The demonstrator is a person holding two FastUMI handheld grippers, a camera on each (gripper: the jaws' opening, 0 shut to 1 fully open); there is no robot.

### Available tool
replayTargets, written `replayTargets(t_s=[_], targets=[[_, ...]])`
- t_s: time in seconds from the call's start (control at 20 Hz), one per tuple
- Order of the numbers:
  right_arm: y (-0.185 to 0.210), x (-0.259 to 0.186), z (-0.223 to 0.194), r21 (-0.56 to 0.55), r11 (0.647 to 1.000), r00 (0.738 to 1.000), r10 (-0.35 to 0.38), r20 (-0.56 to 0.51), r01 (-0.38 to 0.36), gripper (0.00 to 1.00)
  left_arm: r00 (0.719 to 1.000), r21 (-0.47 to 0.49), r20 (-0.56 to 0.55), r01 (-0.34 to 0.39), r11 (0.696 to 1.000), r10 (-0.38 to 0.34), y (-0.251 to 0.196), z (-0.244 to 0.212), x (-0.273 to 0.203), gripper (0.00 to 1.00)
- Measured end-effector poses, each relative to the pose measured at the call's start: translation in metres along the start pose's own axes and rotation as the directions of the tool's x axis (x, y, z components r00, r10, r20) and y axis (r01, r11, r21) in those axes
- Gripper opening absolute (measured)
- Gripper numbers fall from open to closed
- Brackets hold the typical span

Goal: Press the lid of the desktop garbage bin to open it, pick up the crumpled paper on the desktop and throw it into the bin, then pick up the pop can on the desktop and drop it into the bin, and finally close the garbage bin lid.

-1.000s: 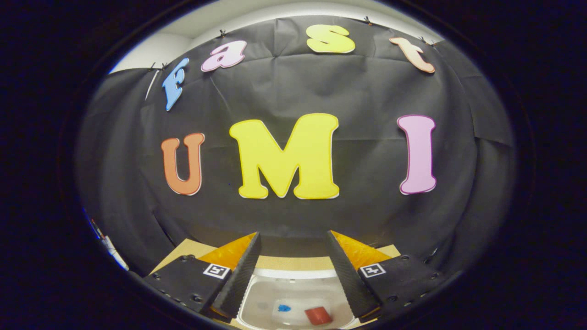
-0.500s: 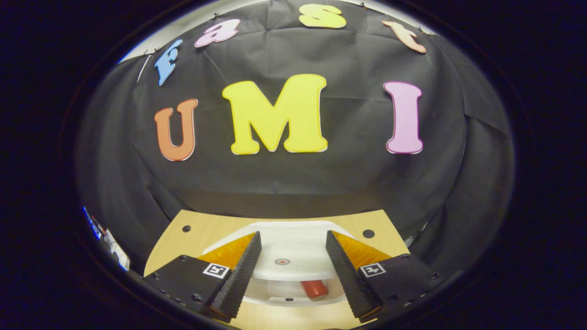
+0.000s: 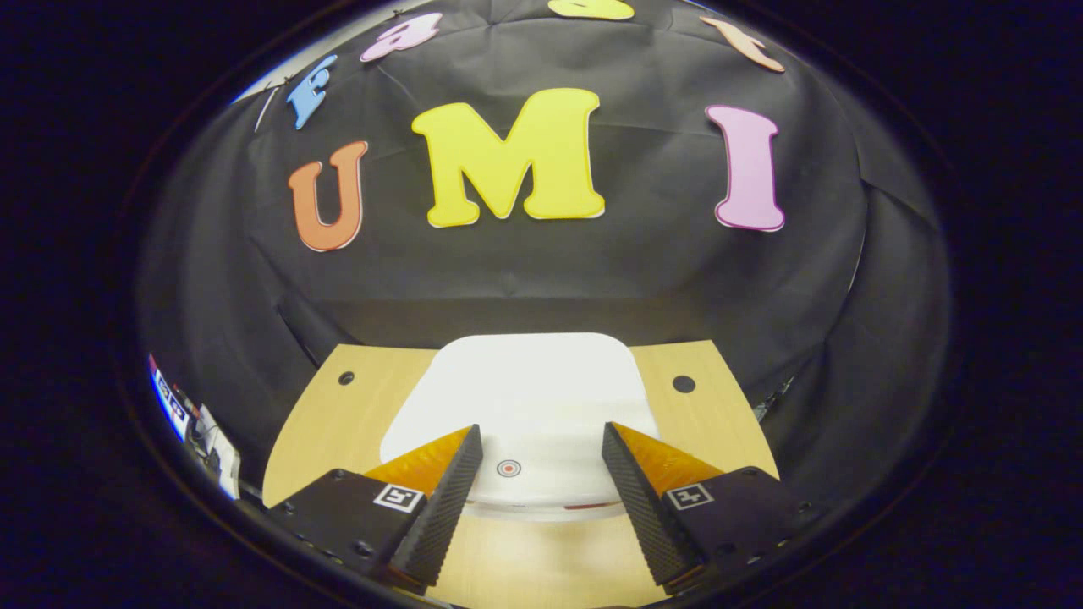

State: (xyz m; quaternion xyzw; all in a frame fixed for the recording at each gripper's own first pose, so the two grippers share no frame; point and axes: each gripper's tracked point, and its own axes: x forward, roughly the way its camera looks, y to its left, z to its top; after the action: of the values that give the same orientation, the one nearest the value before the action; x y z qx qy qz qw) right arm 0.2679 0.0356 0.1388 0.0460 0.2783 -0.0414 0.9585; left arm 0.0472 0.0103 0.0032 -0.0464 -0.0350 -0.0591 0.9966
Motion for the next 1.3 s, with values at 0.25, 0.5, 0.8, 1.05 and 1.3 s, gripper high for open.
replayTargets(t_s=[0.25, 0.5, 0.8, 1.05, 1.3], targets=[[-0.003, -0.003, -0.027, -0.033, 0.999, 0.998, -0.004, -0.059, 0.002, 0.88, 1.0, 0.005, 0.007, -0.006, 1.0, 0.006, -0.002, 0.002, 0.001, 0.99], [-0.002, -0.006, -0.036, -0.045, 0.999, 1.0, 0.018, -0.019, -0.019, 0.88, 1.0, 0.009, -0.01, -0.004, 1.0, 0.004, -0.003, -0.002, 0.002, 0.99], [-0.002, 0.009, -0.035, -0.054, 0.997, 0.988, 0.06, 0.139, -0.053, 0.9, 1.0, 0.002, -0.008, -0.001, 1.0, 0.001, -0.004, -0.001, -0.001, 0.99], [0.001, 0.012, -0.026, -0.101, 0.993, 0.963, 0.087, 0.255, -0.063, 0.9, 1.0, 0.02, -0.008, 0.005, 1.0, -0.005, -0.008, -0.001, -0.004, 0.99], [-0.012, 0.003, -0.028, -0.061, 0.997, 0.935, 0.072, 0.348, -0.053, 0.95, 1.0, 0.023, -0.007, 0.001, 1.0, -0.001, -0.006, -0.002, 0.0, 0.99]])
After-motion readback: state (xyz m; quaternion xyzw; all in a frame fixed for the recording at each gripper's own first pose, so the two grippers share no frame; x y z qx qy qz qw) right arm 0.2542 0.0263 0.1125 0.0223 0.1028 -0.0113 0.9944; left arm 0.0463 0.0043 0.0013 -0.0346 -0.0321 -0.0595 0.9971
